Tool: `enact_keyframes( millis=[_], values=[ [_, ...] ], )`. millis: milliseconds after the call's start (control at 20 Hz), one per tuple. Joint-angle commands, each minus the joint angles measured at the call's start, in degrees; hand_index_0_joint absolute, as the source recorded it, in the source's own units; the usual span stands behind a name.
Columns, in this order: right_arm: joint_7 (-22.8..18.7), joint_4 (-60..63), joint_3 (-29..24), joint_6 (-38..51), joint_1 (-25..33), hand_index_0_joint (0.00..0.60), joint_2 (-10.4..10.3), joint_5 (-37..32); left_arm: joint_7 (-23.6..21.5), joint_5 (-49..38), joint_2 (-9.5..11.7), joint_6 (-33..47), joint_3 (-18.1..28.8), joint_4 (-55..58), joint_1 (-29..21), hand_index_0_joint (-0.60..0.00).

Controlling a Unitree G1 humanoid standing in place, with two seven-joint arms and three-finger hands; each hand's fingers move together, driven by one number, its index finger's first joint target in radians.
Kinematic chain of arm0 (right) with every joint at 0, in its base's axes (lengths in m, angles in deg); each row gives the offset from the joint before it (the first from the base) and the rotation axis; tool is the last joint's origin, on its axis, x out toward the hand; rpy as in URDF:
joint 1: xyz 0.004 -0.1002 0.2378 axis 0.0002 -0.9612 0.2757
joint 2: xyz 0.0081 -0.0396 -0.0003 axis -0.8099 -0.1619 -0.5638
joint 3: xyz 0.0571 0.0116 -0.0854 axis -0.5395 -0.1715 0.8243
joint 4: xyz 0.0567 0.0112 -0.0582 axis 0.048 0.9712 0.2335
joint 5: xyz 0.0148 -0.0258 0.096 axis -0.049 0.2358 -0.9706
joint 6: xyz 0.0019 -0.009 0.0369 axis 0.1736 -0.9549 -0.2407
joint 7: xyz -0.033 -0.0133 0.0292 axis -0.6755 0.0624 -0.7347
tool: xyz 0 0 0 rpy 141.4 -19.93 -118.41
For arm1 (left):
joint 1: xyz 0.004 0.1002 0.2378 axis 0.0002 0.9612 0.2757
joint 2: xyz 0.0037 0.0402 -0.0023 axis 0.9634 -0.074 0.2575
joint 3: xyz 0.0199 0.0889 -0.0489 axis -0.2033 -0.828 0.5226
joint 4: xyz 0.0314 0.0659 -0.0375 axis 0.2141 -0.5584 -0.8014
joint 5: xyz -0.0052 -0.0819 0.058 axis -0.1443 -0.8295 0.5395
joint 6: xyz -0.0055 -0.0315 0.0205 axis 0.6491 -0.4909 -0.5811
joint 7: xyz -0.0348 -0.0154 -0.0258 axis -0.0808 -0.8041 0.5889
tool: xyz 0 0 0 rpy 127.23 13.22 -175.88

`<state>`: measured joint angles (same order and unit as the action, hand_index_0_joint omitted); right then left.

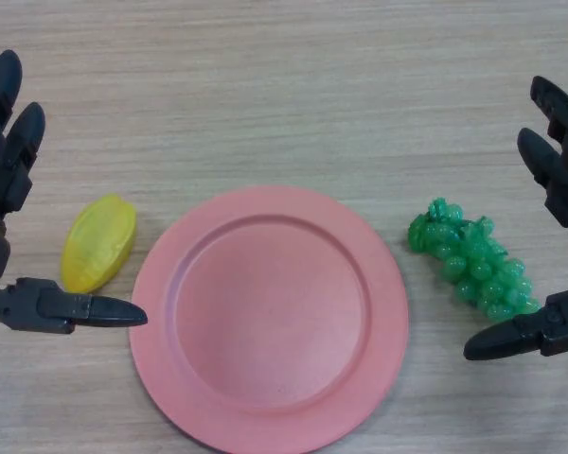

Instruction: Pick up the yellow starfruit and place it on the plate

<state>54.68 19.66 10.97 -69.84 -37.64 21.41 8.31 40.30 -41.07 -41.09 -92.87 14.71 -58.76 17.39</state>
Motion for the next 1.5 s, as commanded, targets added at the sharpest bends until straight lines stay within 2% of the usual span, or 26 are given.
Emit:
enact_keyframes(
  millis=[50, 300, 400, 500, 750, 1000, 1050, 1300, 1350, 1500],
  values=[
    [-1.2, -3.0, -3.2, 8.7, 1.7, 0.000, 1.4, -0.8, -0.7, -1.5, 2.3, 6.0, 4.3, 2.2, -1.4, 0.000],
    [-1.6, -2.4, -3.0, 9.7, 1.5, 0.000, 1.2, -0.8, -0.3, -1.4, 2.5, 6.6, 3.9, 0.9, -1.5, 0.000],
    [-1.4, -2.3, -2.9, 8.8, 1.8, 0.000, 1.3, -1.1, -0.3, -1.7, 3.2, 4.6, 4.7, -0.1, -2.1, 0.000],
    [-1.4, -1.4, -2.6, 9.5, 2.0, 0.000, 1.3, -0.4, -1.5, 0.0, 3.6, 5.9, 3.7, -2.8, -3.4, 0.000],
    [-1.1, -1.7, -2.7, 7.9, 1.7, 0.000, 1.3, -1.8, -6.2, 5.6, 5.5, 10.9, 0.7, -14.4, -8.0, 0.000],
    [-0.5, -2.1, -3.4, 6.5, 1.8, 0.000, 1.6, -2.8, -11.1, 8.4, 6.8, 11.5, -1.2, -23.7, -12.1, 0.000],
    [-0.4, -2.0, -3.6, 6.8, 1.9, 0.000, 1.6, -2.8, -12.8, 11.5, 7.0, 13.2, -2.6, -27.3, -13.5, 0.000],
    [-0.2, -2.0, -4.5, 7.2, 1.5, 0.000, 1.7, -3.8, -16.1, 16.6, 6.7, 11.6, -6.0, -34.7, -16.8, 0.000],
    [0.0, -2.2, -5.1, 7.2, 1.1, 0.000, 1.7, -4.3, -17.8, 18.0, 6.4, 13.6, -6.5, -37.4, -18.0, 0.000],
    [0.1, -2.3, -5.3, 7.8, 0.4, 0.000, 1.4, -4.7, -17.8, 20.0, 5.8, 13.4, -8.1, -40.2, -18.5, 0.000]
  ],
)
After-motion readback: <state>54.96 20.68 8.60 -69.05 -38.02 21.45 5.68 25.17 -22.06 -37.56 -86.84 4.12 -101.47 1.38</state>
